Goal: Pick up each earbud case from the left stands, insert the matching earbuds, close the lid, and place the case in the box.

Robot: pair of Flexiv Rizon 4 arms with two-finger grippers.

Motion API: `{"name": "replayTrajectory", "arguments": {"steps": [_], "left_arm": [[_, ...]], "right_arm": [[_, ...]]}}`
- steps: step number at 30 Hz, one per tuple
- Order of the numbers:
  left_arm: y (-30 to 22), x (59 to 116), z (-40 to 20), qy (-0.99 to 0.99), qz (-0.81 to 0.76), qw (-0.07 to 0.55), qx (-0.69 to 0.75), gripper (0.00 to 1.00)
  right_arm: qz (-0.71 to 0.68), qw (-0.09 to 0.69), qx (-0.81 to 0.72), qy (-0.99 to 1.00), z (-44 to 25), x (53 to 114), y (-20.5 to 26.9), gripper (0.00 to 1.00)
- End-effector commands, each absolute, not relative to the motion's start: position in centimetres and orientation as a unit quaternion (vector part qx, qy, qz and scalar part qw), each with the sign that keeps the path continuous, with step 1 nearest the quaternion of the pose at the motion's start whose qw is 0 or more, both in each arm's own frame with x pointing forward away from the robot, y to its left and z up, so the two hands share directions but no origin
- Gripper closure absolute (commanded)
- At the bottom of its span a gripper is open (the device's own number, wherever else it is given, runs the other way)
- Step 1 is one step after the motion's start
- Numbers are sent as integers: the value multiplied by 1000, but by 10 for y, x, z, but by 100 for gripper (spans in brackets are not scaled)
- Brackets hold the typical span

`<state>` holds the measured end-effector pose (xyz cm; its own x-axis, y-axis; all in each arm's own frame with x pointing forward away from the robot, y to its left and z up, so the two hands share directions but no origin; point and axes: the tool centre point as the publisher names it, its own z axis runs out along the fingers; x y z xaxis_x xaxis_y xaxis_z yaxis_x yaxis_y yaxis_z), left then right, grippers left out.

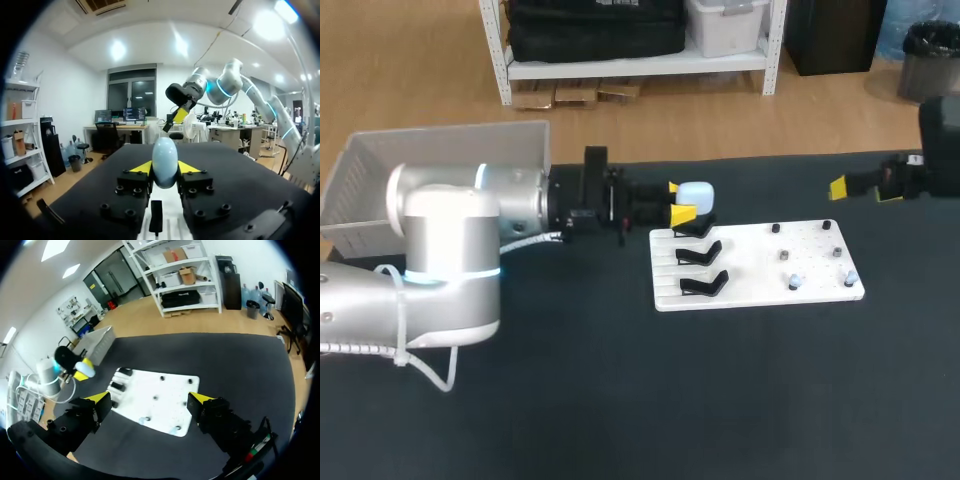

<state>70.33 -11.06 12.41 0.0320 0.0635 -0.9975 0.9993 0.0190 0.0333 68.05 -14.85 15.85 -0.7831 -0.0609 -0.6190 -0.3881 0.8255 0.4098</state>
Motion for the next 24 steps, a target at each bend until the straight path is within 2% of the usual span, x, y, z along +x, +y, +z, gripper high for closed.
{"name": "replayTrajectory", "arguments": {"steps": [1,9,24], "left_arm": [[-116,703,121,511,-471,500,517,100],[-121,706,117,511,-482,485,521,100],[-125,710,113,508,-484,481,525,100]], "right_arm": [[291,290,-140,901,168,671,-135,0],[274,285,-185,899,177,652,-99,0],[234,283,-231,901,169,642,-61,0]]}}
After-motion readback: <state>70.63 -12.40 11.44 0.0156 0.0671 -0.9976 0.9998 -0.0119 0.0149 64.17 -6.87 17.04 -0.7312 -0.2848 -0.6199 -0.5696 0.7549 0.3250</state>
